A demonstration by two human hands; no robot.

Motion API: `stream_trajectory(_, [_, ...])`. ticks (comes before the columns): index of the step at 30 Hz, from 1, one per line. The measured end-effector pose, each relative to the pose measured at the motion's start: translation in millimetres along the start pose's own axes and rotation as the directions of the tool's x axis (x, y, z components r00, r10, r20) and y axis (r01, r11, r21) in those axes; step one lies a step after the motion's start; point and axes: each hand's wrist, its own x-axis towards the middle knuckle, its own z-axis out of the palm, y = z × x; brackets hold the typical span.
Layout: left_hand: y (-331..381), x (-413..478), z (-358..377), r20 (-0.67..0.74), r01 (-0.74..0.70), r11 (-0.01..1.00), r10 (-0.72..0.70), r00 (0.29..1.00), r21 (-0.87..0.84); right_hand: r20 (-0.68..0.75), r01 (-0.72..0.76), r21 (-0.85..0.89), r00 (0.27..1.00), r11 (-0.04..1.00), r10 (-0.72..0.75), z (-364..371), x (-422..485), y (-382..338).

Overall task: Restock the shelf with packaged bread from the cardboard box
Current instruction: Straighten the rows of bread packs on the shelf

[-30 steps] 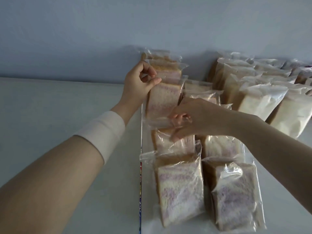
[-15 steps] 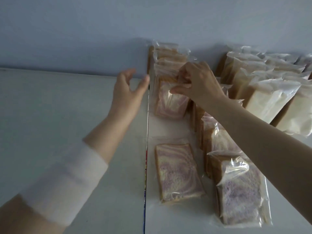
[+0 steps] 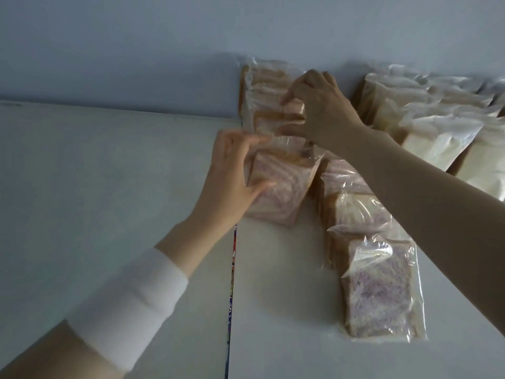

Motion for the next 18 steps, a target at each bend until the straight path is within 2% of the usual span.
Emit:
stream_trajectory(2, [-7.2,17.1,7.1,0.002,-0.029,0.997,0.029,1.000,0.071,0.062,-0.010,0.113,0.998,0.994,0.003,-14.0,-0.1,5.0])
stream_trajectory(5, [-17.5,29.8,16.6,0.003,-0.111,0.977,0.112,0.994,0.182,0.064,-0.143,0.342,0.990,0.929,0.129,-39.0,-14.8,16.0])
stream_trajectory(9, [-21.1,30.2,24.3,-0.037,-0.170,0.959,0.182,0.983,0.226,-0.003,-0.174,0.279,0.983,0.944,0.182,-54.7,-61.1,32.0])
stream_trajectory(13, [-22.8,28.7,26.7,-0.039,-0.193,0.952,0.208,0.977,0.238,-0.018,-0.219,0.370,0.970,0.903,0.243,-42.7,-145.2,37.9])
stream_trajectory(16, [-22.4,27.1,23.1,-0.011,-0.226,0.934,0.238,0.971,0.277,0.059,-0.248,0.433,0.967,0.866,0.248,-20.8,-208.6,34.3])
stream_trajectory(18, [-19.7,25.6,21.4,0.020,-0.244,0.917,0.251,0.968,0.317,0.131,-0.305,0.519,0.952,0.799,0.278,-7.5,-233.5,29.4])
